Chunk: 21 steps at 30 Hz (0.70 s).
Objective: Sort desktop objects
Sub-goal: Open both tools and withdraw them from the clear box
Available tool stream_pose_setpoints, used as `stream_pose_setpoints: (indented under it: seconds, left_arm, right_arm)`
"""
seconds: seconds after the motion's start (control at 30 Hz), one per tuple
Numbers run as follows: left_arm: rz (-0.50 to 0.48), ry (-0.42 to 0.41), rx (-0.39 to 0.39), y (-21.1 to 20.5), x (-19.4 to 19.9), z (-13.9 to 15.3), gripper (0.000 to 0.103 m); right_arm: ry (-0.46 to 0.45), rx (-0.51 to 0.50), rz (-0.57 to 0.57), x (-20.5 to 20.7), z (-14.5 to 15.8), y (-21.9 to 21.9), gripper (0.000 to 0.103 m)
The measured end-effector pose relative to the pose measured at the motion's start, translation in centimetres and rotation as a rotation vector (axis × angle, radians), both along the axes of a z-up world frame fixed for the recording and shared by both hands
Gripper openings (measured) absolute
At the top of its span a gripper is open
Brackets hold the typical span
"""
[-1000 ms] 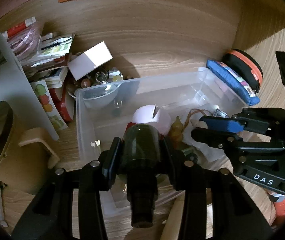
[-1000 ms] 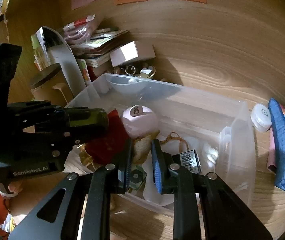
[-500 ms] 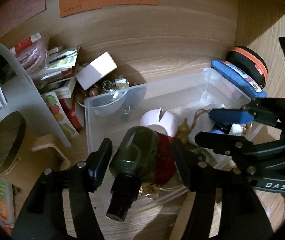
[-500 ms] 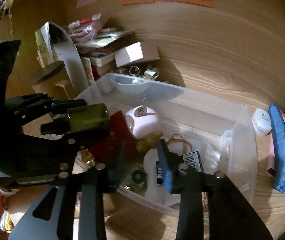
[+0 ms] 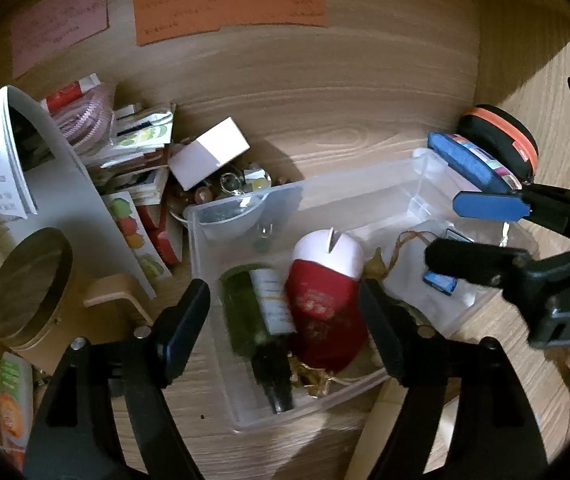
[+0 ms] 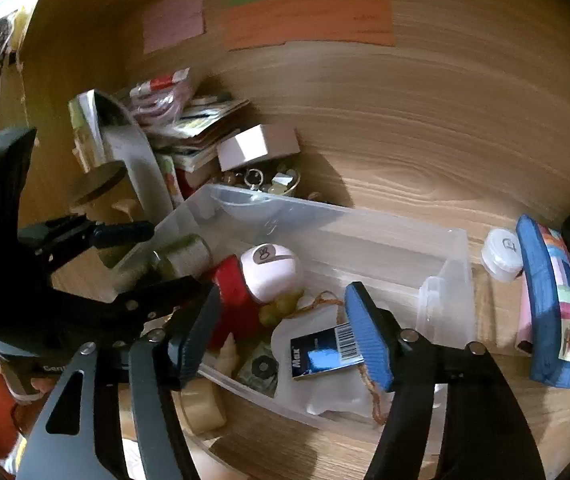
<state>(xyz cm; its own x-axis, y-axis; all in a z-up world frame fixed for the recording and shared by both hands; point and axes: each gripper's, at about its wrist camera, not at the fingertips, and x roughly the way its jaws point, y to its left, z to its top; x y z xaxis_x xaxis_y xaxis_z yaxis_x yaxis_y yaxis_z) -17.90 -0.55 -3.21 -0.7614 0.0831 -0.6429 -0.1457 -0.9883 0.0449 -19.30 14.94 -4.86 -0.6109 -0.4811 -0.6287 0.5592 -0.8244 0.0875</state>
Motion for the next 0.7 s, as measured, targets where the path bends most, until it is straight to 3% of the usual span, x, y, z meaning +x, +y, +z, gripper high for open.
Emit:
stream_pose_setpoints:
  seconds: [0.3, 0.43, 0.57, 0.7]
  left_arm:
    - [0.032, 0.049, -0.037, -0.2, 1.7, 2.0, 0.089]
    - [0.045, 0.087, -0.052, -0.5, 3.5, 3.1, 0.092]
    - [0.061, 0.112, -0.065, -0.7, 5.2, 3.8, 0.095]
    - [0.068, 0.113, -0.057, -1.1, 6.5, 3.9, 0.096]
  right_arm:
    - [-0.021, -0.041, -0.008, 0.1, 1.2, 1.0, 0.069]
    - [0.001, -0.059, -0.005, 1.3, 2.6, 1.3, 0.072]
    - [0.034, -0.068, -0.009, 3.3, 3.8, 1.8, 0.081]
    - [0.058, -0.063, -0.007, 5.2, 4.5, 2.1, 0.081]
